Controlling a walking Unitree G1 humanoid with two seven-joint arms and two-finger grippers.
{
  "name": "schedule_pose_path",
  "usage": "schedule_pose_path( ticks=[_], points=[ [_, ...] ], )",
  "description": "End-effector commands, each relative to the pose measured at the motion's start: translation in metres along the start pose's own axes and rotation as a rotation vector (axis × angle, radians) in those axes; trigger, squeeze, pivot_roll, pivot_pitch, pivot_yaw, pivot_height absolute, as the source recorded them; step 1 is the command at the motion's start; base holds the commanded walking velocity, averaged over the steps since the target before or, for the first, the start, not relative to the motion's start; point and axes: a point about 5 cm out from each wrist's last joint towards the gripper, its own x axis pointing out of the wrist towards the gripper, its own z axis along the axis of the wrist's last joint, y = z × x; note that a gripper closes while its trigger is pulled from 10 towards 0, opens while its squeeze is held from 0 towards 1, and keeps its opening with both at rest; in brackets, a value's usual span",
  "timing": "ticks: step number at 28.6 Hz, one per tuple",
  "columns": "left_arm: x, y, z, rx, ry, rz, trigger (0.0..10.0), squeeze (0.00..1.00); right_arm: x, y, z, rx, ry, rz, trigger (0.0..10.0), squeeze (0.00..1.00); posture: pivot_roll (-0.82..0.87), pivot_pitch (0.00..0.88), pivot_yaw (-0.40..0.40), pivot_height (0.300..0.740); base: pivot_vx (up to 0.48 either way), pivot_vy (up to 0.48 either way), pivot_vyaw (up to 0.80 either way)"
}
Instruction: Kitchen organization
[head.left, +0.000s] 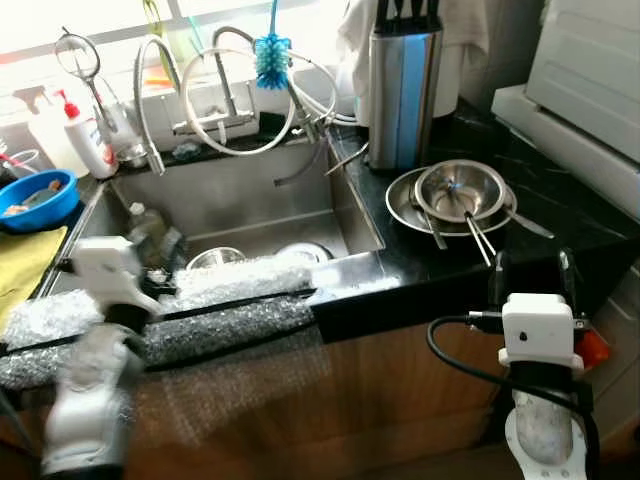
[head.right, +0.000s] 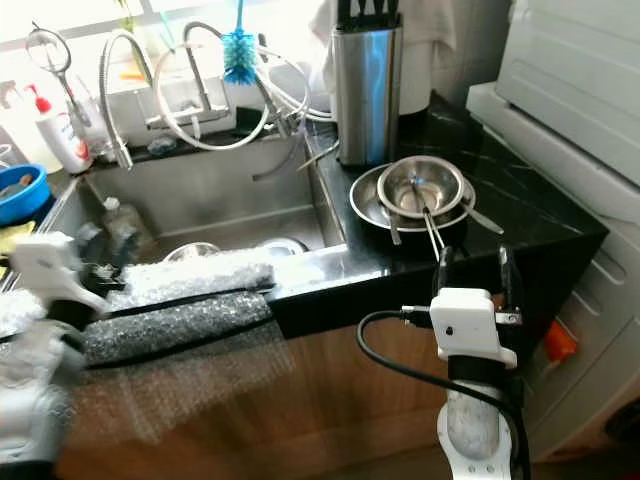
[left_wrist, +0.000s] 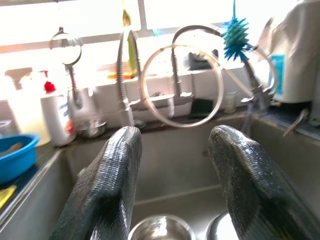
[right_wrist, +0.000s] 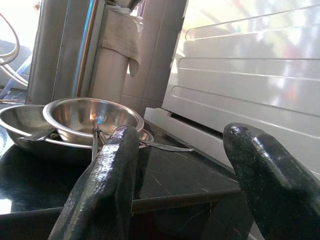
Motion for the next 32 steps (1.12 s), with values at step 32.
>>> schedule_pose_path(
  ticks=[32],
  points=[
    [-0.032, -0.019, -0.036, -0.095, 0.207, -0.007, 10.0, 0.00, 0.001, 0.010, -0.004, 0.032, 0.001, 0.039, 10.0, 0.00, -0.14, 0.000, 0.159, 0.740, 0.000, 0.000, 0.00]
  ],
)
